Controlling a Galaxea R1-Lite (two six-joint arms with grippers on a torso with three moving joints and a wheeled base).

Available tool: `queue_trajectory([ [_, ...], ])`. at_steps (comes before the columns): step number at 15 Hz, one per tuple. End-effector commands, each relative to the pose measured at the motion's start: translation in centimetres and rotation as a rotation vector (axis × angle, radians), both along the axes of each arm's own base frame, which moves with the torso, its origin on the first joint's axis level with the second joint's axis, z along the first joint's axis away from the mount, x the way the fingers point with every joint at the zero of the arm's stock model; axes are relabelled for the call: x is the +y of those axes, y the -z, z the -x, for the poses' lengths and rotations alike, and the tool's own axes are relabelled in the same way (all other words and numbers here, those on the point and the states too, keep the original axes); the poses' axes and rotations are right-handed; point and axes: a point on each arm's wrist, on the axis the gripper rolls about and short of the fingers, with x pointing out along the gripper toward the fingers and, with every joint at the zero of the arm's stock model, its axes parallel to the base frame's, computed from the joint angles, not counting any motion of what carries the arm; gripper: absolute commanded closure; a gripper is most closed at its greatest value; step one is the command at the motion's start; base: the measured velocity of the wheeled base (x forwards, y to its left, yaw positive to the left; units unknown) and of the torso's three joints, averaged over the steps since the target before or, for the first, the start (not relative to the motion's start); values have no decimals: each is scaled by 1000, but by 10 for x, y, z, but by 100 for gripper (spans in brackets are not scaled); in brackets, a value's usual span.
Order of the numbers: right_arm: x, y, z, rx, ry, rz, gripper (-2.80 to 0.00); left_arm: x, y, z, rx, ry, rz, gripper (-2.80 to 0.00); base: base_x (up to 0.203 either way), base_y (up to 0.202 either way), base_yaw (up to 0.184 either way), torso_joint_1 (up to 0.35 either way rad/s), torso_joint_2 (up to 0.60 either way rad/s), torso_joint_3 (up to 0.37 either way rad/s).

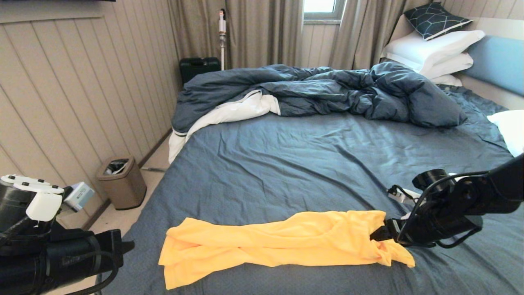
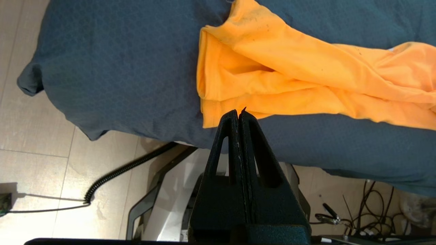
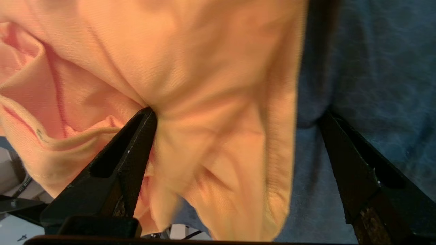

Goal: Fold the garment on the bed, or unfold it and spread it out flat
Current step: Fold the yellow T-shirt

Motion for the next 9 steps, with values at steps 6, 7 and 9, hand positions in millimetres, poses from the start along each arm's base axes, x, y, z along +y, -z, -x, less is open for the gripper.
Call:
queue_trajectory([
  [6, 40, -3, -8, 1, -75, -25, -280, -3, 7, -8, 30, 0, -5, 0, 0, 0, 0, 0, 0, 0],
  [7, 40, -3, -8, 2, -78, -24, -280, -4, 9, -9, 37, 0, -8, 0, 0, 0, 0, 0, 0, 0],
  [9, 41, -2, -7, 7, -83, -22, 0, -5, 11, -11, 37, 0, -6, 0, 0, 0, 0, 0, 0, 0],
])
